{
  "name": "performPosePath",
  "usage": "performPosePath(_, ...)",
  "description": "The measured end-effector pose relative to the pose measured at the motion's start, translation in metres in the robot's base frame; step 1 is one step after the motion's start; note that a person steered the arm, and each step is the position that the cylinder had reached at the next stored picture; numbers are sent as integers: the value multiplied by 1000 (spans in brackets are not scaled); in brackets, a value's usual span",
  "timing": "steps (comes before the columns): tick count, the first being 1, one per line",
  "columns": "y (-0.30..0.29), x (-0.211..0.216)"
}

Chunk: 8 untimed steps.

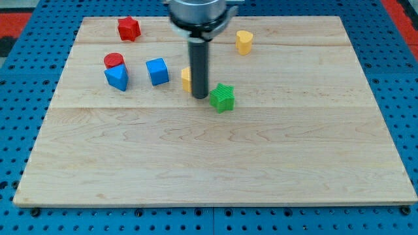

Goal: Place the blue triangle towards top center

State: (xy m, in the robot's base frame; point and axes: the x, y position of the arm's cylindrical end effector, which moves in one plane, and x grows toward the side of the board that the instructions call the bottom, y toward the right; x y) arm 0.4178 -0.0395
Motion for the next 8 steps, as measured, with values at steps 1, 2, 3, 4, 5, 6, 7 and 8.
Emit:
performPosePath(1, -67, 2)
performPosePath(2, -135, 12)
performPosePath(3, -182, -5)
performPosePath(4, -153, -28)
performPosePath(5, -85, -60)
performPosePath(6, -97, -90)
performPosePath(7, -43, -94)
performPosePath(8, -39, -85)
